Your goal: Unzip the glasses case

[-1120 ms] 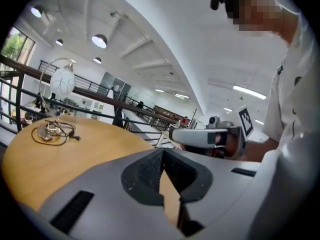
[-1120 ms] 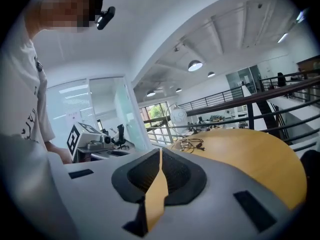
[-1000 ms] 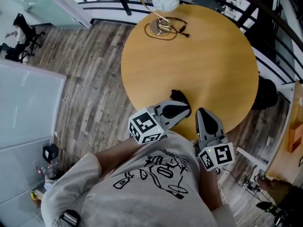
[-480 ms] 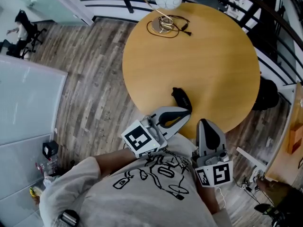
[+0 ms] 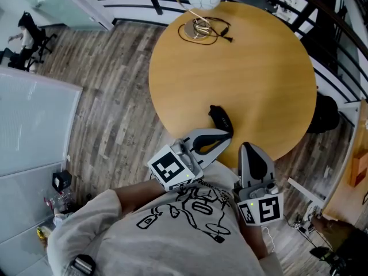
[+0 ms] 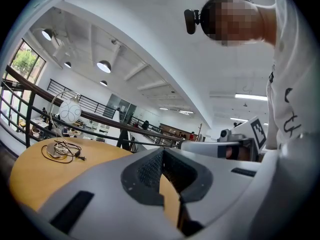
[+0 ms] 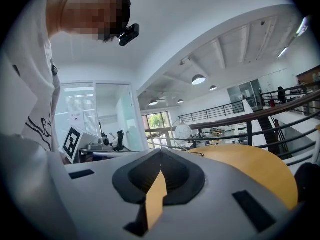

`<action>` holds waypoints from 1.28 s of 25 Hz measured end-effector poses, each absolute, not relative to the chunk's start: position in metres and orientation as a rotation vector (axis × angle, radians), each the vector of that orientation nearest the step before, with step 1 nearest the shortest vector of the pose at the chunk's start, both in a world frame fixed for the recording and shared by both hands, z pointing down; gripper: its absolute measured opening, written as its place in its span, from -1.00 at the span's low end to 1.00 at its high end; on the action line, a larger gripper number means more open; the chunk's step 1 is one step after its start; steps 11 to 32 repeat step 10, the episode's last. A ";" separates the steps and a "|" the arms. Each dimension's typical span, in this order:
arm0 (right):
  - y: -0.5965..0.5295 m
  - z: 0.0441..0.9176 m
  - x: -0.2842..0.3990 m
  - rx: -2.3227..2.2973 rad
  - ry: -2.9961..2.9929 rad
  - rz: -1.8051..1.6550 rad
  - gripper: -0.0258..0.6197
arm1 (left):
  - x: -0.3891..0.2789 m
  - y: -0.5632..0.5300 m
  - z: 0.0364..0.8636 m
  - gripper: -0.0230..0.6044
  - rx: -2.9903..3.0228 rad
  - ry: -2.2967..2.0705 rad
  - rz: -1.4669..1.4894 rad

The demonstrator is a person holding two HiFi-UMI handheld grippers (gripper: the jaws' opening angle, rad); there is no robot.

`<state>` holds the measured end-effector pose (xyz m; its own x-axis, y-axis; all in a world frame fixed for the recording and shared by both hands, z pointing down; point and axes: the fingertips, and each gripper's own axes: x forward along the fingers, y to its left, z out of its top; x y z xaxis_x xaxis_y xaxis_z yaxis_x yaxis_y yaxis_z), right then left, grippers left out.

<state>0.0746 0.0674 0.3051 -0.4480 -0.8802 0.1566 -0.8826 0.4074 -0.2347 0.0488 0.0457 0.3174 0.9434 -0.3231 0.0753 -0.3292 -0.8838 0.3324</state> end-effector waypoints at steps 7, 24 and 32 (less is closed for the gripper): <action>0.064 0.308 0.072 1.633 -2.628 0.450 -0.85 | 0.048 0.044 0.319 -0.91 2.746 -0.475 0.030; 0.062 0.310 0.072 1.629 -2.621 0.450 -0.85 | 0.048 0.042 0.320 -0.91 2.743 -0.476 0.030; 0.062 0.310 0.072 1.629 -2.621 0.450 -0.85 | 0.048 0.042 0.320 -0.91 2.743 -0.476 0.030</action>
